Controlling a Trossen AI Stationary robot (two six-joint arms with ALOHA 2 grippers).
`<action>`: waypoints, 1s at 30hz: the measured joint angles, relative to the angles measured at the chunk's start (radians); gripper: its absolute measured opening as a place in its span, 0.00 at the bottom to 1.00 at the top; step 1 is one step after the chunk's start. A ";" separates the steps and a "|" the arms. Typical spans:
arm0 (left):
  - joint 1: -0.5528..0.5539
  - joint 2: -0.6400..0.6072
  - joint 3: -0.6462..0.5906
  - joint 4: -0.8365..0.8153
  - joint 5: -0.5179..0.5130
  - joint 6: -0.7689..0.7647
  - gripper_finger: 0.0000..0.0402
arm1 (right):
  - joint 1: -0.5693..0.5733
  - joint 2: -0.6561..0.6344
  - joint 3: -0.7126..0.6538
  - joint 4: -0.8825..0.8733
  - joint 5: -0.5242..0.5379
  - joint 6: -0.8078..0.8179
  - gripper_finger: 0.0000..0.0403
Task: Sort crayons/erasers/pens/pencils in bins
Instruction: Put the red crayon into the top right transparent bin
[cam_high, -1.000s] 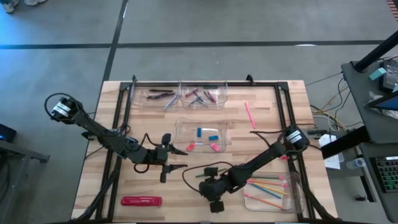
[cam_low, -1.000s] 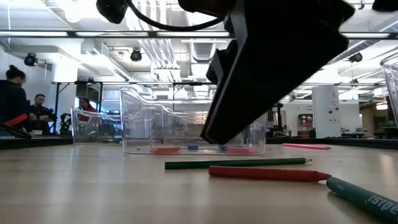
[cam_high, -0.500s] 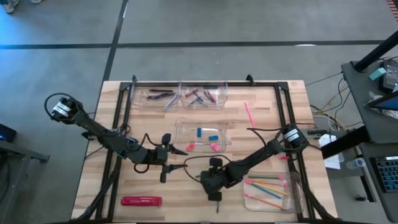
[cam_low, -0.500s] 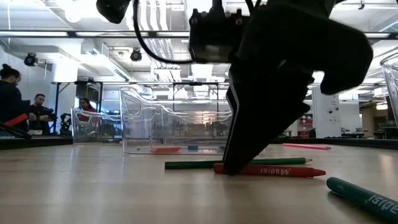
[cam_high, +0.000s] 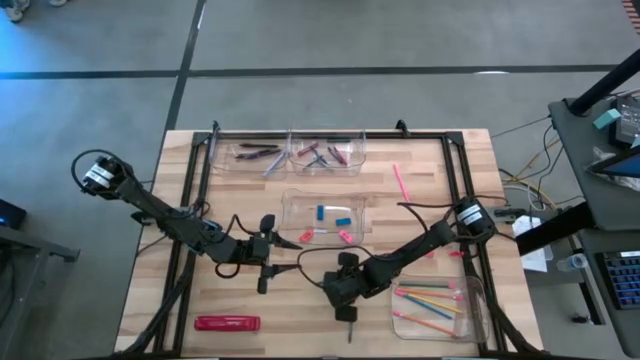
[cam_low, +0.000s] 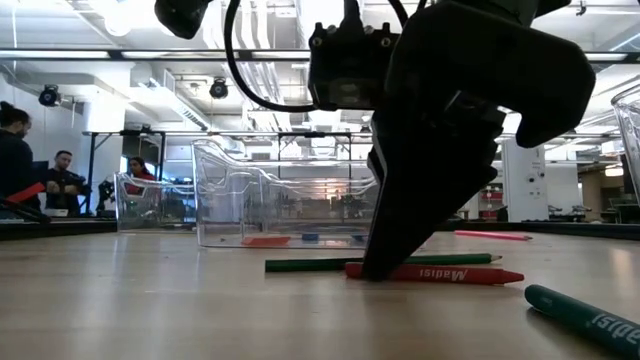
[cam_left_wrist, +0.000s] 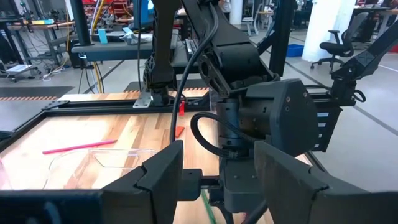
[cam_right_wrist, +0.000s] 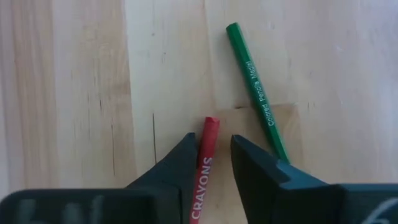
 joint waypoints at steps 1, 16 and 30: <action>0.000 0.000 0.000 0.000 0.000 0.000 0.45 | 0.000 0.000 0.000 -0.001 -0.001 0.000 0.20; 0.000 0.000 0.000 0.000 0.000 0.000 0.45 | 0.000 -0.020 -0.005 -0.001 0.001 -0.040 0.04; 0.000 0.000 0.000 0.000 0.000 0.000 0.45 | -0.002 -0.150 -0.007 0.022 0.022 -0.106 0.04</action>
